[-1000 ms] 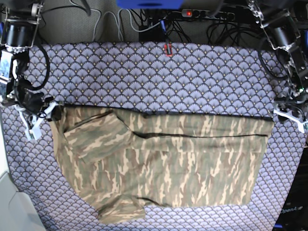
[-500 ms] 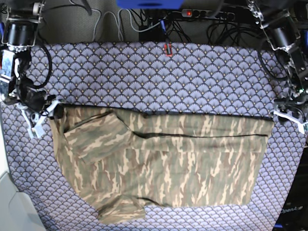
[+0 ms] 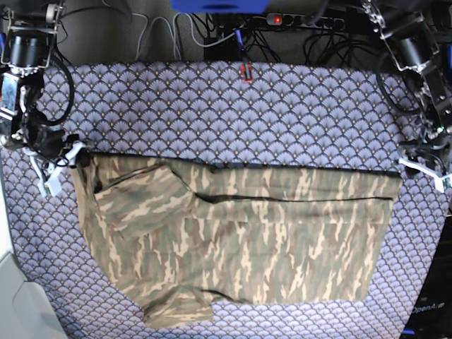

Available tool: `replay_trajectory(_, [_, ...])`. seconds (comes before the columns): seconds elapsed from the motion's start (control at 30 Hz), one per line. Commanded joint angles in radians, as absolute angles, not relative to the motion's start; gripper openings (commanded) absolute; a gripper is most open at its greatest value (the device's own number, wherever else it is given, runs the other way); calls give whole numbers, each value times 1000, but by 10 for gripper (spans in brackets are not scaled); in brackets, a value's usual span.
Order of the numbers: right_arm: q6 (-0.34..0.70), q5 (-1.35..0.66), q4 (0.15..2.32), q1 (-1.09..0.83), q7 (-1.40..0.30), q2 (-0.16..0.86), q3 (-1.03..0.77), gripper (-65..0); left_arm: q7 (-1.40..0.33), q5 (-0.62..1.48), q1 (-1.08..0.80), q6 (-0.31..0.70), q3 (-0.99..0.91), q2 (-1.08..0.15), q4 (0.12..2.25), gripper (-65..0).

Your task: Fold the T-shirt properly

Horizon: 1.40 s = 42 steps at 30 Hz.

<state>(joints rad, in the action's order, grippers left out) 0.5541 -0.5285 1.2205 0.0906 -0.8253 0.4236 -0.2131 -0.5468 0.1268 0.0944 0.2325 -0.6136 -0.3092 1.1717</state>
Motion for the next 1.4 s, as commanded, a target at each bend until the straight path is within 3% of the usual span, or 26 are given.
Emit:
replay_trajectory(0.0, [565,-533,1225,107,-816,438,-214,-502,-524,131,110,232,-616,-329,1191,-315])
replay_trajectory(0.27, [565,-535,1179,110,-792,423,-214,-517,-524,131,107,232,-616,-326,1191,-315])
replay_trajectory(0.4, [565,-535,1179,110,-773,423,-216,-645,-524,131,105,232,-616,-326,1191,-316])
replay_trajectory(0.5, [565,-536,1187,113,-771,423,-222,-650,-524,131,93,234,-616,-326,1194,-328])
replay_trajectory(0.77, [567,-539,1276,65,-737,438,-248,-650,-533,131,70,234,-611,-326,1271,-644])
replay_trajectory(0.97, [567,-538,1461,-4,-746,403,-352,-650,-533,131,64,234,-611,-326,1270,-629])
replay_trajectory(1.27, [567,-535,1468,-36,-743,381,-354,-650,-532,131,67,232,-611,-326,1265,-625])
replay_trajectory(1.37, [567,-535,1468,-36,-746,380,-352,-650,-524,131,81,232,-613,-326,1233,-565])
